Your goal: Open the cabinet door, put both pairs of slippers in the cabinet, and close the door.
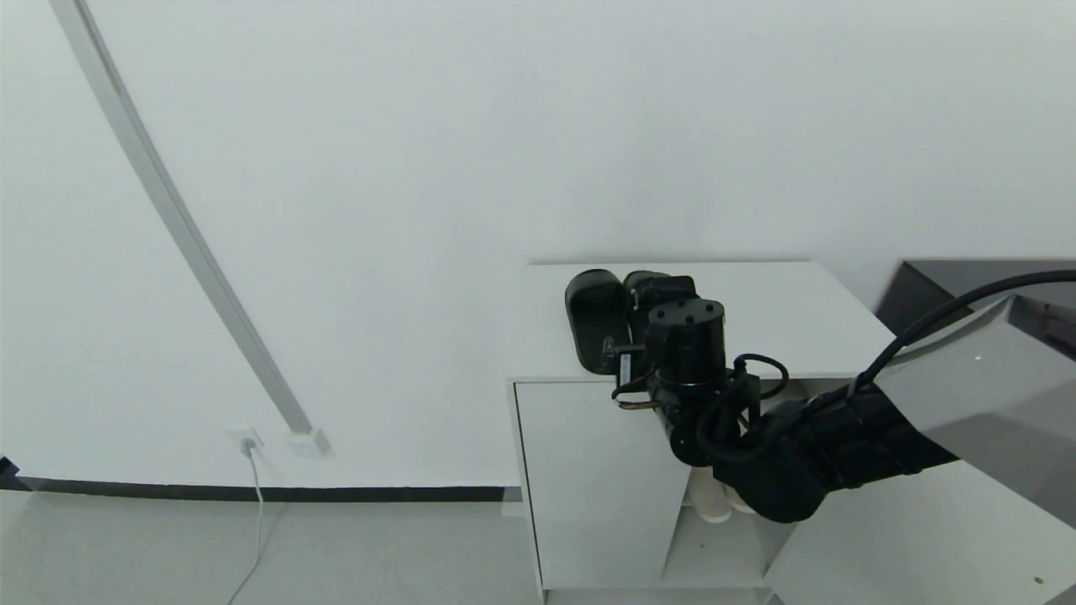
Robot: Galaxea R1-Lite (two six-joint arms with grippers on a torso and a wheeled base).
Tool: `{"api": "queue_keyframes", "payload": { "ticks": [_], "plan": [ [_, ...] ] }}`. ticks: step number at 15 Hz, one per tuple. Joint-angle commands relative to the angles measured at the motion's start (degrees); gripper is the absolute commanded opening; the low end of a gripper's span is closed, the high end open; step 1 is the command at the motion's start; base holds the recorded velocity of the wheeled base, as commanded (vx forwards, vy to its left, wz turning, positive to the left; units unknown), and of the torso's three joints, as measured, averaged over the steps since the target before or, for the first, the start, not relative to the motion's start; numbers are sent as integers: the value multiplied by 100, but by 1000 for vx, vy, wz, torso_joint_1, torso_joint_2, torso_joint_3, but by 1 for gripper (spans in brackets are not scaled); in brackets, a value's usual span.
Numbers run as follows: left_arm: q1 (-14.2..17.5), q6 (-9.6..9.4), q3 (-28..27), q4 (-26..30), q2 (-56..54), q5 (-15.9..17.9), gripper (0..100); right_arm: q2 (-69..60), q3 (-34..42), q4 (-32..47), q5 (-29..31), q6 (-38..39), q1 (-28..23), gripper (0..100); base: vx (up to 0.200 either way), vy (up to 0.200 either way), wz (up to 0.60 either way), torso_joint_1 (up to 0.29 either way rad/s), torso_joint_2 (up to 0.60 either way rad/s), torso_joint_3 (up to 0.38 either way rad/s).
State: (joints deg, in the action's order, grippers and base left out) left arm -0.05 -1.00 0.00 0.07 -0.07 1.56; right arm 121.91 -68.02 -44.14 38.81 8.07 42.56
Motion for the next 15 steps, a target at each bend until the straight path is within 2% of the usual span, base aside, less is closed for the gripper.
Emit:
{"api": "queue_keyframes", "payload": {
  "ticks": [1,6,9,15],
  "plan": [
    [5,3,0,1,7,2,0,70,0,-7,-32,2,-19,100,200,0,0,12,2,2],
    [5,3,0,1,7,2,0,184,-9,-7,-111,2,-55,100,200,0,0,7,2,1],
    [-4,3,0,1,7,2,0,422,-79,-130,-190,-7,-72,100,0,0,0,0,0,0],
    [5,12,0,1,7,2,0,940,-677,-130,-436,-42,-318,100,0,0,0,0,0,0]
  ]
}}
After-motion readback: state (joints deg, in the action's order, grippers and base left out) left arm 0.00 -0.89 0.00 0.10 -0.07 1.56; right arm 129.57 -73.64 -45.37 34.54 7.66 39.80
